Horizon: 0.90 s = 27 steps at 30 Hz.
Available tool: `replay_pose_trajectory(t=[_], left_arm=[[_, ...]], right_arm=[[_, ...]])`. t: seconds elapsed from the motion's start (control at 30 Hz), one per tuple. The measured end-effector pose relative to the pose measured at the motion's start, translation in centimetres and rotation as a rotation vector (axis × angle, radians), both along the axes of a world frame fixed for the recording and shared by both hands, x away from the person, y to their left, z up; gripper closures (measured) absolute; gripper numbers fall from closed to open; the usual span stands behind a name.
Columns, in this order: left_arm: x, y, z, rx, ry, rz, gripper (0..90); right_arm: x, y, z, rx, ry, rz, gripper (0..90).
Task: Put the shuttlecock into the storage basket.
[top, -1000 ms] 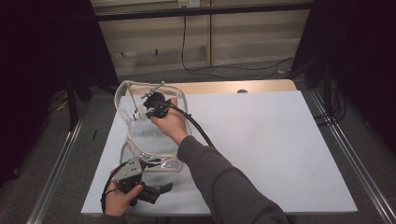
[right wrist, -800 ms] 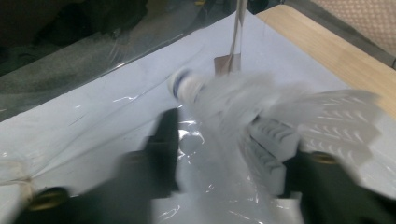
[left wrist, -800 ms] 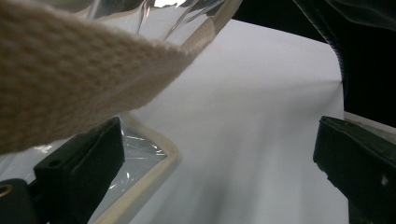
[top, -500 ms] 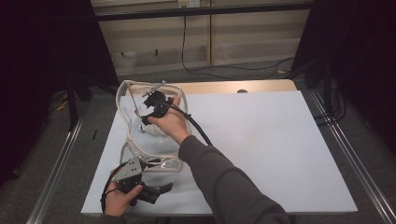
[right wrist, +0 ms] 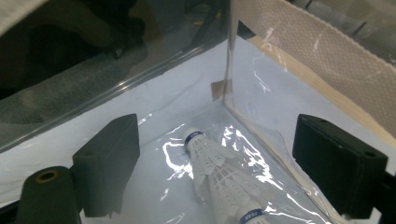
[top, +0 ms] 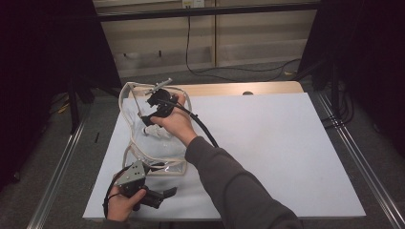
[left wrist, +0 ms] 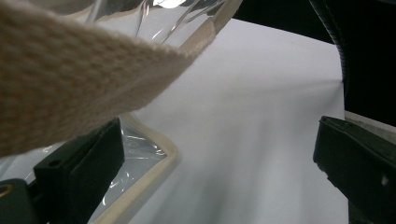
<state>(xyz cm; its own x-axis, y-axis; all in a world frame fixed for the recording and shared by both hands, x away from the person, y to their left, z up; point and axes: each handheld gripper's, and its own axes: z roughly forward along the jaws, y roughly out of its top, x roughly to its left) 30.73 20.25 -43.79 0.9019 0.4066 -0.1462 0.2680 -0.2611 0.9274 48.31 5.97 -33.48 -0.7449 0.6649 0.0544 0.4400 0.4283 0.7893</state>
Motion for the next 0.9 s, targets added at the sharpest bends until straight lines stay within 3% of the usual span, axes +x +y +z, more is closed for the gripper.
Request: replay_pose_trajectory(t=[0.4,0.9], left_arm=[[-0.1,-0.1,0.0,0.002,0.001,-0.003,1.9],[-0.1,-0.2,0.1,0.009,-0.002,-0.005,2.0]], right_arm=[[-1.0,-1.5,2.8,0.034,0.052,0.045,9.6],[-2.8,-3.0,5.3,0.059,0.04,0.115,4.7]])
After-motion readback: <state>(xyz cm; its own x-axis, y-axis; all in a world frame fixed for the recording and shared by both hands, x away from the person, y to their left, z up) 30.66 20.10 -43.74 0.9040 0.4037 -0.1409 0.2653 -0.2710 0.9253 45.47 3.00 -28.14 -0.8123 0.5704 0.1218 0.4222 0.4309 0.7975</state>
